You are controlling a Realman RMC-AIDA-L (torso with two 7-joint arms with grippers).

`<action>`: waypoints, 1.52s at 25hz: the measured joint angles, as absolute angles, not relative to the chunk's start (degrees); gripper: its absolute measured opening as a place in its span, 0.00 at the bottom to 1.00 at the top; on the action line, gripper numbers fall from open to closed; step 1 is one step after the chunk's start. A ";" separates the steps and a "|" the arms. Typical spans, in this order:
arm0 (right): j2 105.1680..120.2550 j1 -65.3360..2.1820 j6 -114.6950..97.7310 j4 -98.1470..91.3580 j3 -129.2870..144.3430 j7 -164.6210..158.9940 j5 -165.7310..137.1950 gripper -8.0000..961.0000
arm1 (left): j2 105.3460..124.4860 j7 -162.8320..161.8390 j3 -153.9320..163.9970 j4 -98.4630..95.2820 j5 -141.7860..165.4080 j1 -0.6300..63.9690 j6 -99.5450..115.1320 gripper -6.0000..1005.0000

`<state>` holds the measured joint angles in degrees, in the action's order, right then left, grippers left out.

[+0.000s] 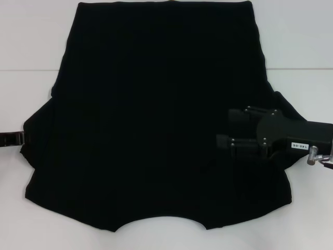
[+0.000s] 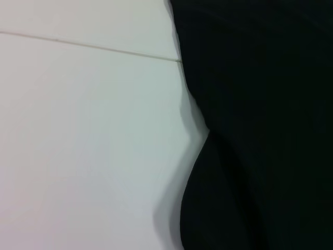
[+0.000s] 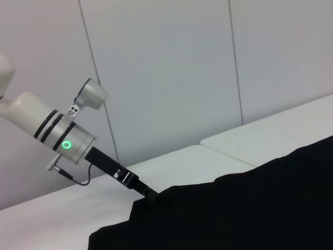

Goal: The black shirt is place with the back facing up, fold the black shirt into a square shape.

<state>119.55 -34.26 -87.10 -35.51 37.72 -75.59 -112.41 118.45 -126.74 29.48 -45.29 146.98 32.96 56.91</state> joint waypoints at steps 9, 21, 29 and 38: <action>119.62 -34.51 -86.83 -35.02 37.08 -75.15 -111.75 0.92 | 118.48 -127.22 28.95 -48.38 147.05 31.36 57.51 0.00; 119.71 -34.77 -85.45 -34.38 37.36 -75.37 -110.18 0.92 | 118.08 -126.91 25.01 -49.35 147.13 30.57 56.97 0.00; 119.79 -35.95 -83.79 -33.42 37.62 -75.50 -110.18 0.92 | 118.05 -127.00 24.29 -49.90 147.13 29.79 56.86 0.00; 119.79 -36.75 -83.23 -33.38 37.62 -75.50 -110.20 0.92 | 117.96 -127.14 22.84 -50.98 147.13 29.35 56.86 0.01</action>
<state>119.79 -36.75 -83.23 -33.38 37.62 -75.50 -110.20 117.96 -127.14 22.84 -50.98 147.13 29.35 56.86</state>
